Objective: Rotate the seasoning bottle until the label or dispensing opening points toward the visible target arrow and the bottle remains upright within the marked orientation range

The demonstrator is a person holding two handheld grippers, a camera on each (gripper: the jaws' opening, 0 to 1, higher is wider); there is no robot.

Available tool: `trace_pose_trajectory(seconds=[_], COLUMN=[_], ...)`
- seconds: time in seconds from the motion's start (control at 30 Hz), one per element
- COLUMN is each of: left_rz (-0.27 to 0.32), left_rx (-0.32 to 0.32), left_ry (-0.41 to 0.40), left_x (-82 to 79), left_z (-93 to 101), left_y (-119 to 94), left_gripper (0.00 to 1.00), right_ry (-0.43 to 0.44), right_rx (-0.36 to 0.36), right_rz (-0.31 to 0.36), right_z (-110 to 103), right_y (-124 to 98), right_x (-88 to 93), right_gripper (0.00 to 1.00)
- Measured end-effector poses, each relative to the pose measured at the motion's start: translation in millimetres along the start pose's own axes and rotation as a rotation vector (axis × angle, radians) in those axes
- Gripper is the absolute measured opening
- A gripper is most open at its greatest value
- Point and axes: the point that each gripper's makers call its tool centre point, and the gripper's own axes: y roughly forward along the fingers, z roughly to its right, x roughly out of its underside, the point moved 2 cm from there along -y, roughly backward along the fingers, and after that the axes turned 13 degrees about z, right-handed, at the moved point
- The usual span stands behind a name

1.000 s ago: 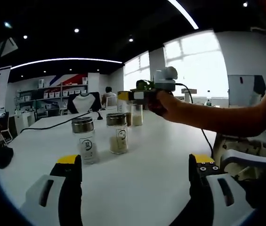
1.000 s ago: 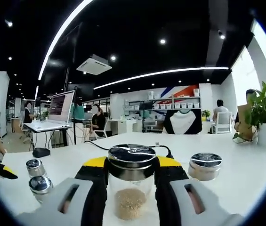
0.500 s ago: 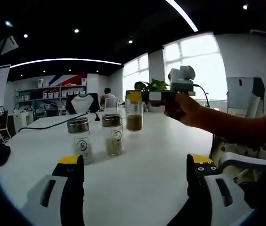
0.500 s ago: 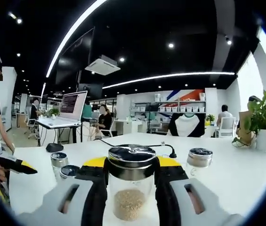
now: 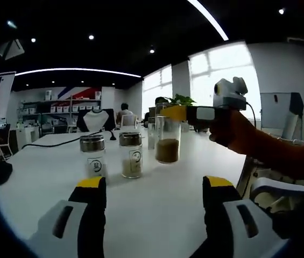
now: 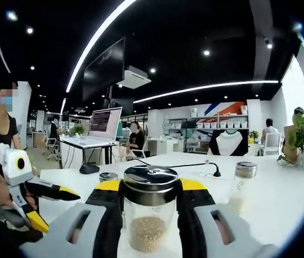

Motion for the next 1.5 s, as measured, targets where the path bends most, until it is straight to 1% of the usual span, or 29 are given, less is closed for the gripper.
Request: trace_pose_trajectory(seconds=[0.07,0.13,0.17,0.2,0.23,0.27,0.33,0.4,0.5,0.57,0.6,0.63,0.7,0.77,0.8,0.87,0.9,1.03,1.17,1.23,1.33,1.4,1.5], left_rz=[0.011,0.017,0.028,0.035,0.052,0.069,0.072,0.09,0.151,0.124,0.085,0.063,0.067,0.079,0.084,0.086,0.073,0.052,0.061,0.059,0.054,0.042,0.043], left_rx=[0.003,0.003,0.01,0.015,0.018,0.017,0.038,0.043,0.047,0.065,0.076,0.082,0.084,0.089,0.098,0.1,0.113,0.134,0.171,0.187,0.192,0.184,0.159], left_ry=[-0.014,-0.015,-0.017,-0.02,-0.026,-0.033,-0.062,-0.086,-0.146,-0.167,-0.169,-0.159,-0.147,-0.15,-0.152,-0.121,-0.104,-0.087,-0.066,-0.06,-0.052,-0.023,0.017], left_x=[-0.4,-0.7,-1.6,-2.6,-5.3,-7.8,-8.4,-11.3,-22.4,-19.2,-13.2,-9.2,-7.8,-10.3,-12.3,-13.2,-11.1,-6.1,-7.6,-7.0,-5.5,-4.7,-6.2], left_z=[1.1,1.6,3.3,4.6,6.2,7.3,12.2,14.9,18.3,21.1,23.8,25.4,28.2,29.7,32.1,34.4,35.9,39.5,45.7,48.1,49.8,50.8,49.4], left_y=[1,1,1,1,2,3,3,4,4,4,4,5,6,5,5,6,6,6,6,5,5,4,4], left_gripper=[0.77,0.76,0.74,0.74,0.74,0.73,0.69,0.68,0.68,0.67,0.67,0.68,0.63,0.55,0.54,0.55,0.54,0.52,0.48,0.45,0.44,0.44,0.43], right_ry=[0.033,0.041,0.042,0.04,0.035,0.038,0.038,0.047,0.054,0.06,0.06,0.061,0.064,0.066,0.064,0.064,0.06,0.065,0.064,0.074,0.088,0.099,0.095], right_rx=[-0.069,-0.088,-0.129,-0.139,-0.162,-0.175,-0.2,-0.215,-0.238,-0.249,-0.263,-0.271,-0.292,-0.302,-0.318,-0.339,-0.351,-0.377,-0.413,-0.416,-0.413,-0.397,-0.374], right_rz=[0.005,0.005,0.0,-0.001,-0.002,-0.002,0.001,0.005,0.013,0.013,0.018,0.022,0.024,0.026,0.024,0.026,0.026,0.031,0.03,0.03,0.03,0.035,0.053], right_z=[-18,-23,-34,-36,-43,-49,-57,-65,-76,-81,-85,-87,-94,-99,-104,-110,-112,-119,-126,-128,-128,-128,-127], right_y=[-2,-2,-4,-4,-5,-5,-6,-7,-11,-13,-14,-15,-17,-19,-21,-24,-25,-27,-30,-30,-31,-32,-32], right_x=[-1.9,-2.1,-1.8,-1.6,-0.9,-0.4,0.0,0.1,0.1,0.4,-0.5,-1.3,-3.2,-4.5,-5.2,-7.3,-8.2,-10.5,-9.8,-8.6,-5.3,-3.8,-4.3], right_gripper=[0.36,0.36,0.36,0.36,0.36,0.36,0.36,0.36,0.36,0.36,0.36,0.36,0.36,0.36,0.36,0.36,0.36,0.36,0.37,0.37,0.37,0.37,0.38])
